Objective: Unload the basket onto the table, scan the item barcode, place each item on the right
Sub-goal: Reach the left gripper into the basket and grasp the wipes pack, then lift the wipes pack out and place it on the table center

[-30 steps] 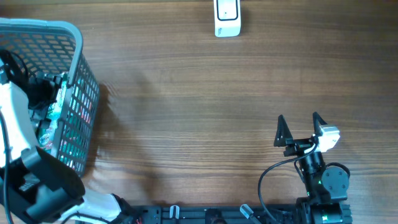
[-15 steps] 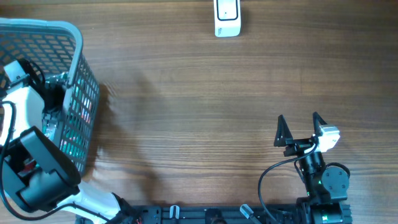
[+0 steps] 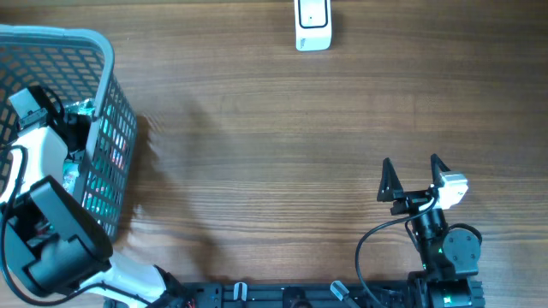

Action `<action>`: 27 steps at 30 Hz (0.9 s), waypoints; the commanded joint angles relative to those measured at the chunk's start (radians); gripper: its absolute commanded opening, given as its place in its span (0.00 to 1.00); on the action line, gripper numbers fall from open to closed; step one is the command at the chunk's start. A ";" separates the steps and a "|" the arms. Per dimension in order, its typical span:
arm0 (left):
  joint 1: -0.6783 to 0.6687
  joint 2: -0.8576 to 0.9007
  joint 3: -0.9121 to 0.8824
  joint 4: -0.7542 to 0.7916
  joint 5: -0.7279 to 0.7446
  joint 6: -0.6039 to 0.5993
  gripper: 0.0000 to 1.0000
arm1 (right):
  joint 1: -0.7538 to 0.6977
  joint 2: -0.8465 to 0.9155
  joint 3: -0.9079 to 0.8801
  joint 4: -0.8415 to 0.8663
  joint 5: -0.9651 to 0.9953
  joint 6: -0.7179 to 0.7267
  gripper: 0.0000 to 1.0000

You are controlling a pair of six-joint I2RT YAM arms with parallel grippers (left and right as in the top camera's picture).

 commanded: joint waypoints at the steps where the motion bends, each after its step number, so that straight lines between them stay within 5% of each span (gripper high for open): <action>1: -0.001 -0.136 -0.020 -0.022 -0.025 0.006 0.04 | 0.005 -0.002 -0.001 0.003 0.018 -0.012 1.00; 19: -0.001 -0.889 -0.020 -0.210 -0.054 0.005 0.04 | 0.005 -0.002 -0.001 0.003 0.018 -0.012 1.00; 27: -0.116 -1.042 -0.026 -0.312 0.224 0.071 0.04 | 0.005 -0.002 -0.001 0.003 0.018 -0.012 1.00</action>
